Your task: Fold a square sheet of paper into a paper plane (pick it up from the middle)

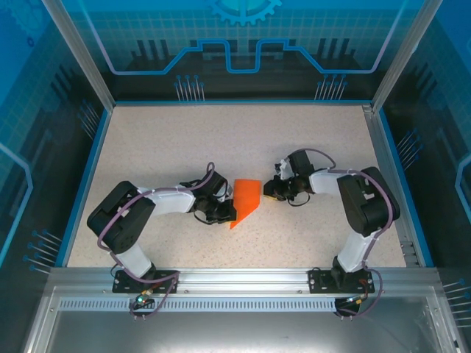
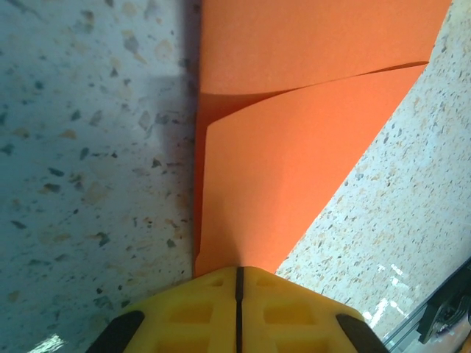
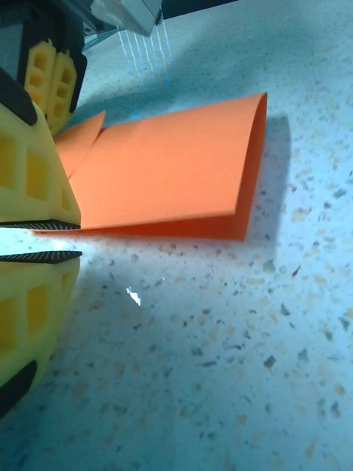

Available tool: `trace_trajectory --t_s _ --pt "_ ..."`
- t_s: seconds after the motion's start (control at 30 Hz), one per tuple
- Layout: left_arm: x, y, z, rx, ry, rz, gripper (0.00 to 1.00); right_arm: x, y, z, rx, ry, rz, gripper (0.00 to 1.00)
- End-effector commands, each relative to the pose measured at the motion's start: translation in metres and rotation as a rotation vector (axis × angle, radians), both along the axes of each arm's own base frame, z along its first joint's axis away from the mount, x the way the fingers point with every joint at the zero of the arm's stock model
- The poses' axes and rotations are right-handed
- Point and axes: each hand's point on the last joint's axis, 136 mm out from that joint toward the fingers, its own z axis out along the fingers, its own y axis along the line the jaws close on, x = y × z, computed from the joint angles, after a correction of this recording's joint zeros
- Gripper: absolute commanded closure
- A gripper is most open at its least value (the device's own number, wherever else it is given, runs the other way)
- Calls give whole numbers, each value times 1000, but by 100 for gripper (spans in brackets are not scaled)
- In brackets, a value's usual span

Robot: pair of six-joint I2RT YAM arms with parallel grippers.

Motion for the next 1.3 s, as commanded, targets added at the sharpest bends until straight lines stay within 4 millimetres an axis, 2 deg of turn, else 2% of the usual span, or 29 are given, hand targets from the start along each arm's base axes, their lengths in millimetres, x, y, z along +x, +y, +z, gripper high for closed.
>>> trace_trajectory --t_s 0.0,0.13,0.23,0.37,0.47,0.5,0.67,1.27 --pt "-5 13 -3 72 19 -11 90 -5 -4 24 3 -61 23 79" --pt "5 6 18 33 -37 -11 87 -14 -13 32 -39 -79 7 75" --pt "13 2 31 19 -77 -11 85 -19 -20 30 -80 -54 -11 72" --pt "20 0 40 16 -110 -8 84 -23 -26 27 -125 6 -26 72" --pt "20 -2 46 -2 -109 -4 83 -24 -28 34 -146 34 -43 72" --pt "20 -2 47 -3 -109 -6 82 -18 -26 44 -144 13 -47 72" --pt "19 -2 51 16 -101 -25 82 -14 -28 58 -147 -1 -87 71" --pt "21 -2 48 35 -77 -29 82 1 -14 69 -102 30 -66 70"
